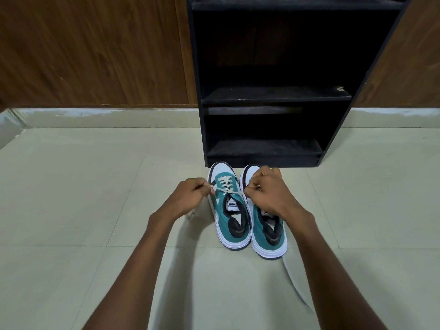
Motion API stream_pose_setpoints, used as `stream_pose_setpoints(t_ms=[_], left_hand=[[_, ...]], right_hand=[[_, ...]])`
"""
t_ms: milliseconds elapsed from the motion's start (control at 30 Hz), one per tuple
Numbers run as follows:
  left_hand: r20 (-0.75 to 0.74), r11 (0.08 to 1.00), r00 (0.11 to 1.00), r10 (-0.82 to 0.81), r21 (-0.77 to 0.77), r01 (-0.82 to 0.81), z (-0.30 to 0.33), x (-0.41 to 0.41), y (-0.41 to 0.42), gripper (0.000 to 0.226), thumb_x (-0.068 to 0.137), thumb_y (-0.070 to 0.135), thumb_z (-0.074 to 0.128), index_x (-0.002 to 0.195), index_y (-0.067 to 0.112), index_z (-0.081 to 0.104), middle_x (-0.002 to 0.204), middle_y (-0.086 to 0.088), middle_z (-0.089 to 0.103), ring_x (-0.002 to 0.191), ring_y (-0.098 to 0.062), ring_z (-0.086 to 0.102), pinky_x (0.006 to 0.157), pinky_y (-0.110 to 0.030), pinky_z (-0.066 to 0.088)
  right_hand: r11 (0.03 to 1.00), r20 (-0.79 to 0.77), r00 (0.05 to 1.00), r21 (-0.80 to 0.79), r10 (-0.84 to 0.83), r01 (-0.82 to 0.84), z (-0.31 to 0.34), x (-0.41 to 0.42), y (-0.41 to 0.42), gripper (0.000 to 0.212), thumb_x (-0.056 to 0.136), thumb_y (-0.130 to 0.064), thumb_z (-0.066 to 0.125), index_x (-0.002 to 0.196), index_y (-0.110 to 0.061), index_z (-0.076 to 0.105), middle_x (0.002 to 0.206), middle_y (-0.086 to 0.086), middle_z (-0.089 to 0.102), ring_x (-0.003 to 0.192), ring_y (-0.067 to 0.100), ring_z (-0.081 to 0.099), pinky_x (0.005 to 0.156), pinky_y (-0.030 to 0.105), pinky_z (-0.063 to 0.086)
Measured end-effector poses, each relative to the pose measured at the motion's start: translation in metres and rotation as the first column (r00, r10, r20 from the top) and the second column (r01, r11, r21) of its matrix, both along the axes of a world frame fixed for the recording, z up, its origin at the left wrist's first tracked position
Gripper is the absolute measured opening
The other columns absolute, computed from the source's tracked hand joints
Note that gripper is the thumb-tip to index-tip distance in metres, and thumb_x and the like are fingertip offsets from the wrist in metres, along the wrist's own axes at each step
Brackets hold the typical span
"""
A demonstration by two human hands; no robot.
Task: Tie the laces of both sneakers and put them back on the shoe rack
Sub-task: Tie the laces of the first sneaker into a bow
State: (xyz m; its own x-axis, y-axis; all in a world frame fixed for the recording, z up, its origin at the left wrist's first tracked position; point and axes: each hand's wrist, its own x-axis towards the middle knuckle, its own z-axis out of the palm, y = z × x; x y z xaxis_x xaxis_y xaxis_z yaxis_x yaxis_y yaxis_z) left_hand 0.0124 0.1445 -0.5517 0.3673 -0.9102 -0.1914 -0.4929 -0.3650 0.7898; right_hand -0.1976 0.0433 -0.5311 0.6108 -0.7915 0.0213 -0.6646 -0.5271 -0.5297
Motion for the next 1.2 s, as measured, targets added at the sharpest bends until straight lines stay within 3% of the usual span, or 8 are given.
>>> stream_pose_setpoints(t_ms=[100,200,300,400,467,633,900,1200], left_hand=[[-0.406,0.965,0.910,0.082,-0.195,-0.174,0.012,-0.009,0.000,0.028,0.095,0.018,0.055,0.077,0.003,0.069,0.106,-0.018,0.074,0.102,-0.024,0.067,0.104,-0.044,0.049],[-0.791,0.895,0.610,0.049,-0.237,-0.379,0.021,-0.032,-0.002,0.055,0.104,0.029,0.046,0.057,0.014,0.070,0.102,-0.013,0.078,0.101,-0.028,0.070,0.104,-0.045,0.048],[-0.928,0.839,0.372,-0.019,-0.218,-0.499,0.022,-0.053,-0.011,0.059,0.105,0.039,0.044,0.054,0.017,0.065,0.075,-0.006,0.072,0.073,-0.020,0.067,0.085,-0.037,0.052],[-0.914,0.759,0.404,0.026,-0.245,-0.603,0.018,-0.065,-0.016,0.048,0.104,0.038,0.049,0.062,0.014,0.051,0.056,-0.002,0.046,0.048,-0.013,0.046,0.062,-0.027,0.045],[-0.894,0.731,0.445,0.052,-0.269,-0.626,0.011,-0.066,-0.014,0.047,0.104,0.037,0.050,0.064,0.012,0.051,0.054,-0.002,0.037,0.046,-0.013,0.034,0.056,-0.027,0.046],[-0.939,0.719,0.334,0.078,-0.179,-0.671,-0.001,-0.066,0.000,0.045,0.102,0.035,0.054,0.065,0.009,0.049,0.050,0.001,0.028,0.043,-0.012,0.025,0.046,-0.028,0.033],[-0.972,0.682,0.207,0.113,-0.076,-0.727,-0.012,-0.058,0.015,0.044,0.101,0.034,0.055,0.064,0.011,0.049,0.048,0.004,0.029,0.041,-0.010,0.024,0.044,-0.026,0.030],[-0.973,0.681,0.177,0.147,-0.030,-0.731,-0.020,-0.056,0.028,0.044,0.101,0.032,0.056,0.063,0.012,0.050,0.047,0.004,0.030,0.041,-0.010,0.024,0.045,-0.027,0.026]], right_hand=[[0.921,0.372,0.909,0.389,-0.186,0.029,0.012,0.005,0.004,0.028,0.093,-0.022,0.061,0.071,-0.004,0.067,0.098,0.005,0.060,0.095,0.015,0.057,0.087,0.032,0.043],[0.698,0.625,0.624,0.695,-0.469,-0.172,0.013,0.023,0.011,0.032,0.100,-0.023,0.058,0.073,-0.006,0.064,0.097,0.019,0.074,0.088,0.022,0.071,0.086,0.037,0.056],[0.475,0.614,0.325,0.776,-0.719,-0.415,0.007,0.046,0.012,0.021,0.105,-0.013,0.048,0.087,-0.008,0.057,0.096,0.021,0.076,0.084,0.029,0.074,0.079,0.040,0.062],[0.358,0.490,0.200,0.809,-0.848,-0.466,-0.004,0.059,0.006,0.017,0.107,-0.012,0.042,0.093,-0.010,0.051,0.094,0.019,0.075,0.078,0.028,0.071,0.070,0.041,0.058],[0.285,0.400,0.164,0.836,-0.902,-0.470,-0.011,0.063,-0.003,0.019,0.107,-0.011,0.039,0.090,-0.013,0.048,0.091,0.017,0.072,0.065,0.021,0.067,0.059,0.033,0.050],[0.202,0.267,0.145,0.913,-0.953,-0.354,-0.023,0.082,-0.018,0.028,0.104,-0.007,0.035,0.079,-0.015,0.043,0.059,-0.002,0.042,0.028,0.006,0.026,0.029,0.017,0.018],[0.267,0.282,0.150,0.957,-0.948,-0.114,-0.029,0.102,-0.019,0.028,0.098,-0.001,0.039,0.075,-0.014,0.050,0.057,-0.003,0.027,0.033,0.007,0.017,0.033,0.019,0.012],[0.293,0.296,0.134,0.955,-0.946,-0.039,-0.035,0.105,-0.026,0.030,0.096,0.002,0.037,0.073,-0.013,0.049,0.050,-0.004,0.027,0.030,0.007,0.017,0.032,0.017,0.013]])
